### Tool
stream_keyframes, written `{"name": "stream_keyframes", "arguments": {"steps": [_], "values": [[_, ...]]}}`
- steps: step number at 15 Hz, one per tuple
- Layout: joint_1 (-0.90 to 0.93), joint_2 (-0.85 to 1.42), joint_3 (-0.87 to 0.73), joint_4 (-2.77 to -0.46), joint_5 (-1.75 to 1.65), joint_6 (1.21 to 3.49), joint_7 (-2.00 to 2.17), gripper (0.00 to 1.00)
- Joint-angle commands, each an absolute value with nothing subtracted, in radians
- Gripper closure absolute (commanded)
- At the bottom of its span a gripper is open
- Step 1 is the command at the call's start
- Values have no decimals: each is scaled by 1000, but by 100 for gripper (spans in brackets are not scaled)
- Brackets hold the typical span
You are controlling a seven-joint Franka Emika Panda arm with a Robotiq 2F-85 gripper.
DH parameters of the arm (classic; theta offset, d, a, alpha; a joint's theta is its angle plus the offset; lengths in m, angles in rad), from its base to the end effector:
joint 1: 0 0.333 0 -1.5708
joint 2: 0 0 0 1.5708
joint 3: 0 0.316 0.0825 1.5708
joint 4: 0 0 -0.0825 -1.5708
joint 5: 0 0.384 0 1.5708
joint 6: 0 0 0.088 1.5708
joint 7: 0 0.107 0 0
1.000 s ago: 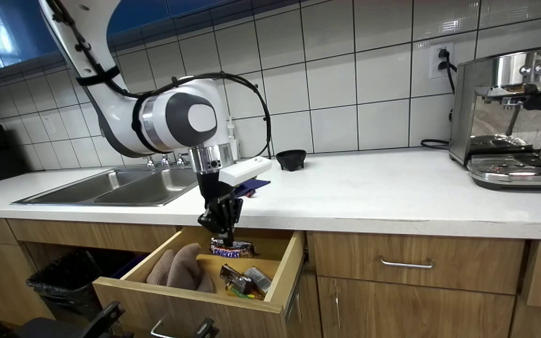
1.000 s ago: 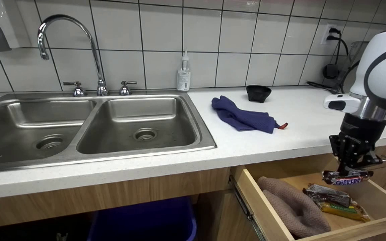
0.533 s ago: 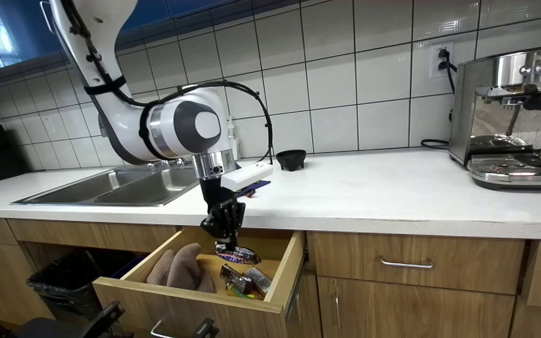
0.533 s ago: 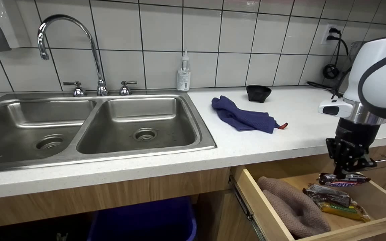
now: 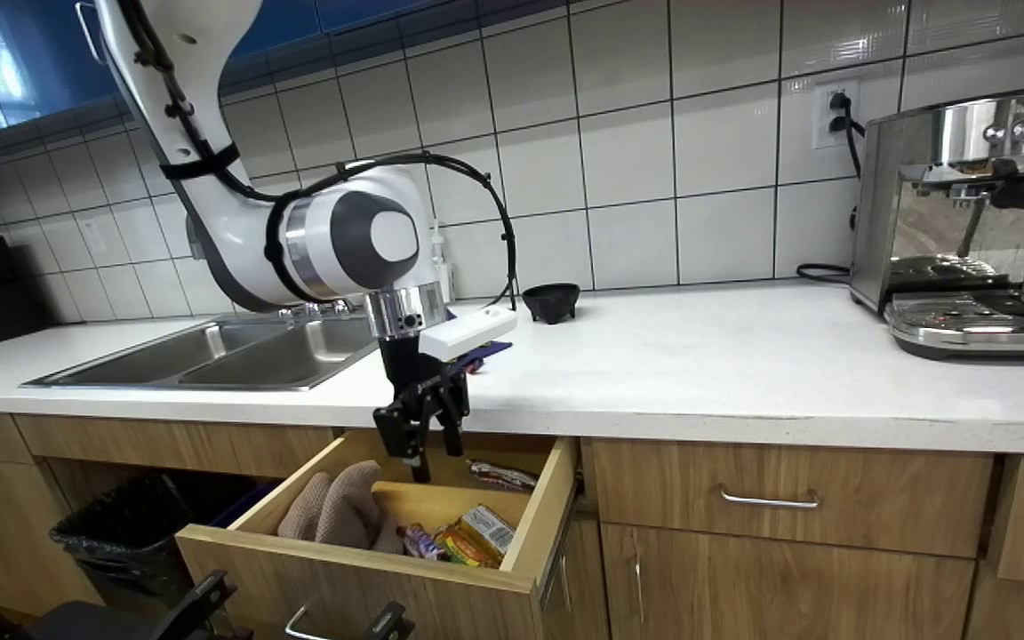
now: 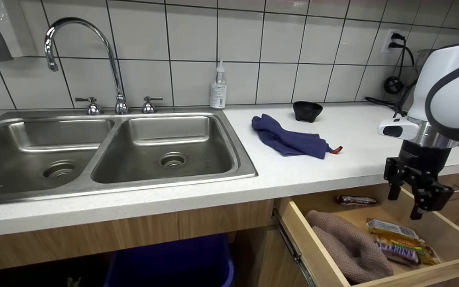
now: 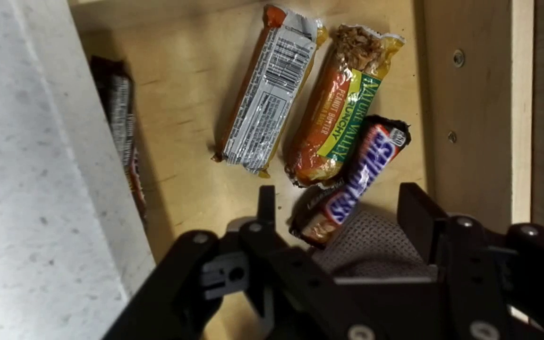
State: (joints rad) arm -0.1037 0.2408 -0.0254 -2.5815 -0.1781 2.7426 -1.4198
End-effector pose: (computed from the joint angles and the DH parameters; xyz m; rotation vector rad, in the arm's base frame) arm 0.4302 -0.0495 0.1676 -2.3347 -2.0855 0.1645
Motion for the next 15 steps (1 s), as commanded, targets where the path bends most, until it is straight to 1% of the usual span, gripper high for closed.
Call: {"name": "stream_keyframes", "arguments": {"steps": [1,15], "values": [[-103,212,-24,-2596,-192,2735,-1380,1],[-87,133,-22,-2680,-180,2737,-1111,0]]}}
